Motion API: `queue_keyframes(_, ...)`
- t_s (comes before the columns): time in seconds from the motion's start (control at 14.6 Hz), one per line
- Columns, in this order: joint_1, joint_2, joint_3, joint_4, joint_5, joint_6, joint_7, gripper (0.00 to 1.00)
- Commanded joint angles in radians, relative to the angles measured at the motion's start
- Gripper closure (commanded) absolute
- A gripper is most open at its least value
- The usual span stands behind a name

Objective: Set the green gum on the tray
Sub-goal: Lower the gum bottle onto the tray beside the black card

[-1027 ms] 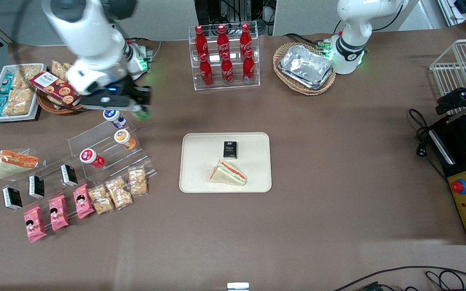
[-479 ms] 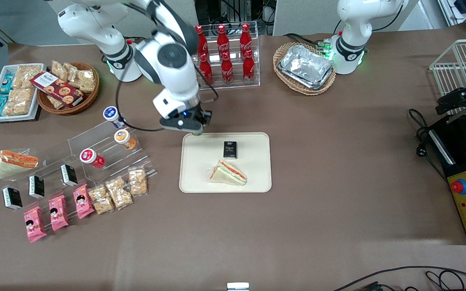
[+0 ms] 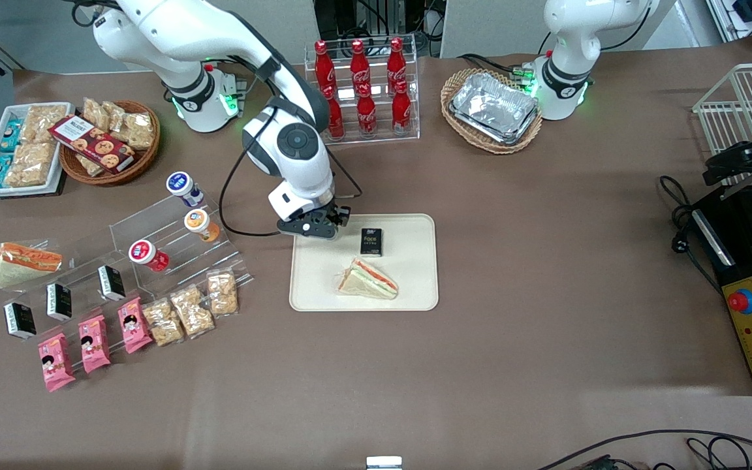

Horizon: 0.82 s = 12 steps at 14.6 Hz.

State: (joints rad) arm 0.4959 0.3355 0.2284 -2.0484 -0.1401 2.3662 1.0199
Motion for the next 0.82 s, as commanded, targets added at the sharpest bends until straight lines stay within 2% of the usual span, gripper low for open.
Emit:
queue_keyframes(0.0, -0.007, 0.040, -0.001, -0.016, -0.027, 0.054, 0.026, 0.90)
queue_keyframes(0.14, -0.010, 0.054, -0.003, -0.022, -0.027, 0.059, 0.026, 0.86)
queue_keyframes(0.55, -0.010, 0.099, -0.035, -0.022, -0.027, 0.128, 0.026, 0.84)
queue_keyframes(0.62, -0.011, 0.102, -0.035, -0.022, -0.027, 0.128, 0.026, 0.73)
queue_keyframes(0.68, -0.013, 0.102, -0.037, -0.021, -0.027, 0.128, 0.026, 0.47)
queue_keyframes(0.75, -0.014, 0.102, -0.044, -0.021, -0.029, 0.128, 0.026, 0.15)
